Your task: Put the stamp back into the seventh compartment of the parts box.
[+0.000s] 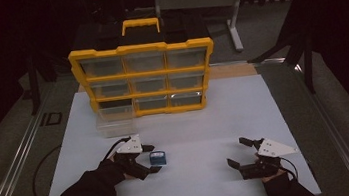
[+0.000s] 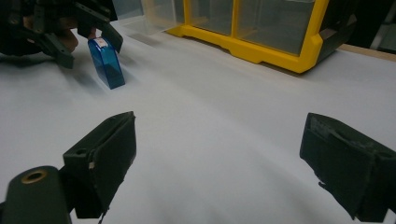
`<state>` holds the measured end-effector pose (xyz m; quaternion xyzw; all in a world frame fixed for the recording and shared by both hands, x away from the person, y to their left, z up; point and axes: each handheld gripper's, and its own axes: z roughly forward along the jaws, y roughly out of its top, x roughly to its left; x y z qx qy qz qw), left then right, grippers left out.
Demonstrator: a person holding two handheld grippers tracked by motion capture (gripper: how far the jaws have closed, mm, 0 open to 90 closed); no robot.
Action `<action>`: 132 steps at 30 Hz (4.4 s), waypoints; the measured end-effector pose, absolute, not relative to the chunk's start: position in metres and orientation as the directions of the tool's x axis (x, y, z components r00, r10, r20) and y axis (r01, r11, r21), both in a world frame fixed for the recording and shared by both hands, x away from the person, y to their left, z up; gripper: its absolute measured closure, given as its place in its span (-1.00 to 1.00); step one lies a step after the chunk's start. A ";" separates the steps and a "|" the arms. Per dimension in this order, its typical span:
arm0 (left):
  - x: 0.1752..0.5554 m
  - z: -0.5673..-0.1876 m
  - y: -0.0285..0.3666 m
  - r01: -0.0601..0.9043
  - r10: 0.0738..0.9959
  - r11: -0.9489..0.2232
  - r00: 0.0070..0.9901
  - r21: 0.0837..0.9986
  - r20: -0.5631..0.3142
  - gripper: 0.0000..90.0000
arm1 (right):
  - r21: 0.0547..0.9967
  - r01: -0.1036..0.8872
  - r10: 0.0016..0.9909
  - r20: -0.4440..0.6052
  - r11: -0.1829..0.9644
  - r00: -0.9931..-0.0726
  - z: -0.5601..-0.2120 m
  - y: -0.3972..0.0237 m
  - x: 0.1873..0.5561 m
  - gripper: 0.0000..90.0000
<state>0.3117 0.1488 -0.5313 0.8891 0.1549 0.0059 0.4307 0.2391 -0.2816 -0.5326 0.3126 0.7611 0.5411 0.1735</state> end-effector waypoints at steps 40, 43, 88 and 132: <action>0.323 -0.541 0.140 0.196 0.178 -0.701 0.979 0.686 -0.098 0.53 | 0.936 0.278 0.678 0.063 0.213 -0.733 -0.532 -0.283 0.239 -0.76; 0.324 -0.541 0.141 0.198 0.177 -0.698 0.979 0.688 -0.102 0.54 | 0.936 0.279 0.679 0.064 0.213 -0.732 -0.532 -0.284 0.239 -0.76; 0.317 -0.500 0.144 0.190 0.132 -0.710 0.982 0.678 -0.138 0.55 | 0.934 0.285 0.671 0.070 0.216 -0.738 -0.532 -0.282 0.239 -0.75; 0.321 -0.437 0.164 0.153 0.133 -0.708 0.988 0.689 -0.082 0.55 | 0.931 0.291 0.669 0.072 0.220 -0.739 -0.533 -0.281 0.239 -0.76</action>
